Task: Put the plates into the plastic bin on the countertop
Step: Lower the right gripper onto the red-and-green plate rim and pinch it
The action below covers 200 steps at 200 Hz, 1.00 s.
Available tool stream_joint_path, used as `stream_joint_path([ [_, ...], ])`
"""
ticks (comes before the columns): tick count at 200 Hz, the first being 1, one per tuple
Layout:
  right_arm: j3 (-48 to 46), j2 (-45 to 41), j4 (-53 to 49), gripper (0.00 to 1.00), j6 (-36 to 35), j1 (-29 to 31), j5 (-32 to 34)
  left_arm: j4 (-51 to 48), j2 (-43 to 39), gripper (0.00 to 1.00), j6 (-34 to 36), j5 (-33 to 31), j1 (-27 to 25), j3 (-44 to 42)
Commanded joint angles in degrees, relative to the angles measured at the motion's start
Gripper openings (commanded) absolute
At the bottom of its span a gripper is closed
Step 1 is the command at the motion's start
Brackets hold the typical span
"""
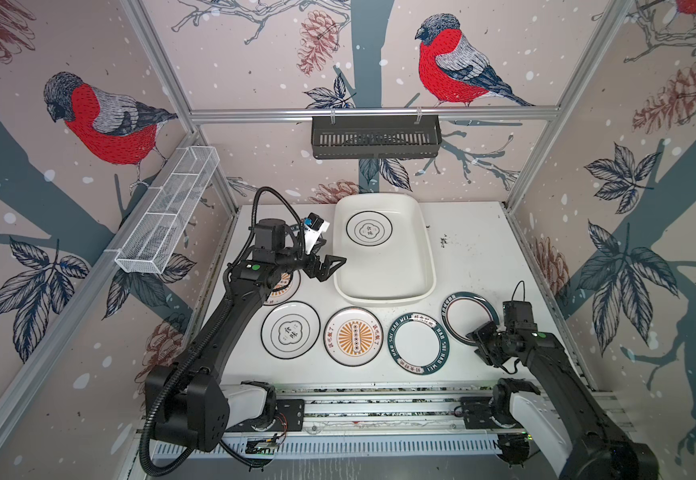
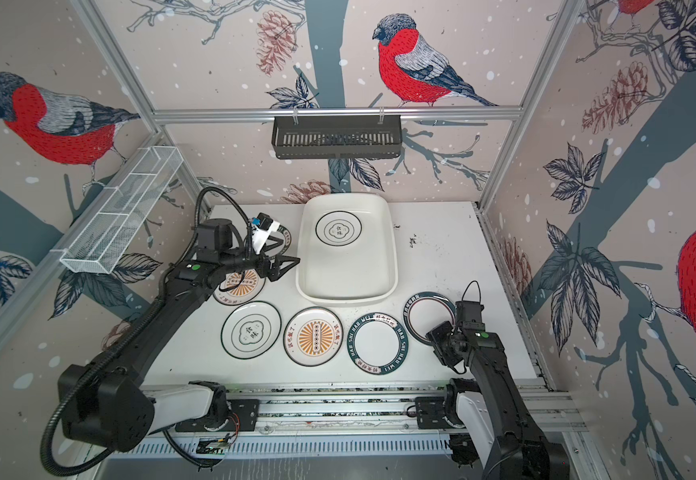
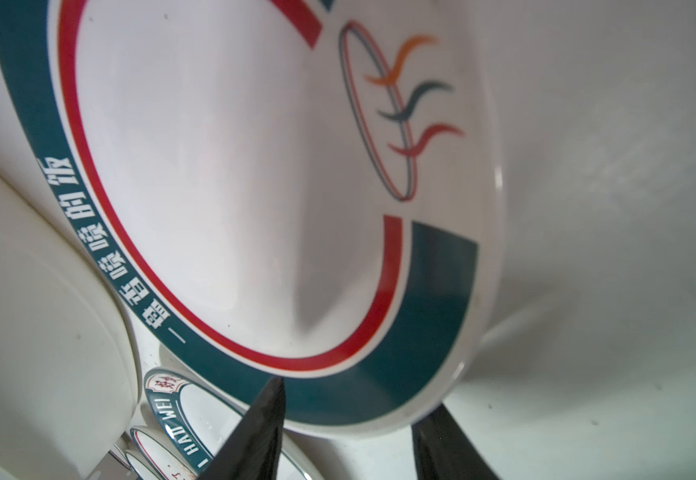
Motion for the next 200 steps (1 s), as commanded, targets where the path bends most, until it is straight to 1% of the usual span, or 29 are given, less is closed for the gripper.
stream_joint_path([
  [1,-1.31,-0.51,3.55,0.48,1.69,-0.16,0.3,1.76,-0.02,0.97,-0.25,0.76,-0.19,-0.1],
  [34,-2.75,-1.6,5.94,0.45,2.44,-0.58,0.52,1.98,-0.23,0.97,-0.2,0.42,-0.2,-0.21],
  [82,-5.41,-4.12,10.41,0.43,4.5,-1.27,1.5,2.86,-0.24,0.97,-0.56,0.11,-0.28,-0.64],
  [141,-10.93,-5.7,16.4,0.4,7.31,-1.73,0.75,3.85,-0.12,0.97,-0.95,-0.36,-0.29,-1.09],
  [200,-15.11,-7.37,20.9,0.36,9.58,-2.08,1.18,4.83,-0.02,0.97,-1.21,-0.7,-0.36,-1.65],
])
